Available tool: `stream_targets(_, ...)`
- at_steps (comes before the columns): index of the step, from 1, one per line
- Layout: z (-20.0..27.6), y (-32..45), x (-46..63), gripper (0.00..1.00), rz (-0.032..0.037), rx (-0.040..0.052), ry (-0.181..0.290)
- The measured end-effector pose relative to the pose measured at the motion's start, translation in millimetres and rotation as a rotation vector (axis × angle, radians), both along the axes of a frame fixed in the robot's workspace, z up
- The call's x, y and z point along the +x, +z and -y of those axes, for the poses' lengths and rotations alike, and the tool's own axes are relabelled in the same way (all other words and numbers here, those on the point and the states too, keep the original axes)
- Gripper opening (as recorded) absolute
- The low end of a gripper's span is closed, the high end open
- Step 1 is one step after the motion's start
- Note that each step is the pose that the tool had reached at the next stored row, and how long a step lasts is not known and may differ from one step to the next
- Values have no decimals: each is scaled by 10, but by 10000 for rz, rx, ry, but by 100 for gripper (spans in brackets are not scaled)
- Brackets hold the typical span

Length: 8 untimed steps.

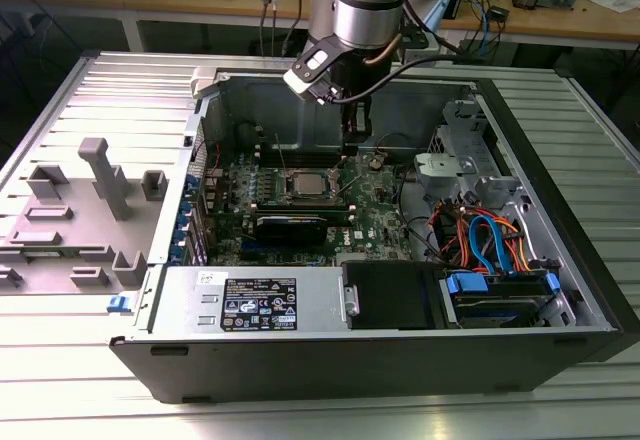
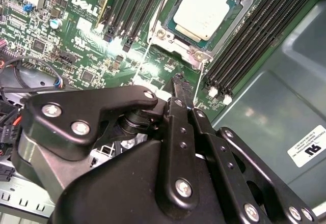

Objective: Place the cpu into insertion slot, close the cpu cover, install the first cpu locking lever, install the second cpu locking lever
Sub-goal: 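Close the cpu cover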

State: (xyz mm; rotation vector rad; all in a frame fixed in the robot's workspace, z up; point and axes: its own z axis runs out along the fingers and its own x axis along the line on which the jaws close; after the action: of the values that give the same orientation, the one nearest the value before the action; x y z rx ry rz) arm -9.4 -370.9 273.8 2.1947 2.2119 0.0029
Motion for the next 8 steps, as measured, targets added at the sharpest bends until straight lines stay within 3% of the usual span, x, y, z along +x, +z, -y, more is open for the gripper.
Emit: stream_targets(8,0,0,34,11,0,0,0)
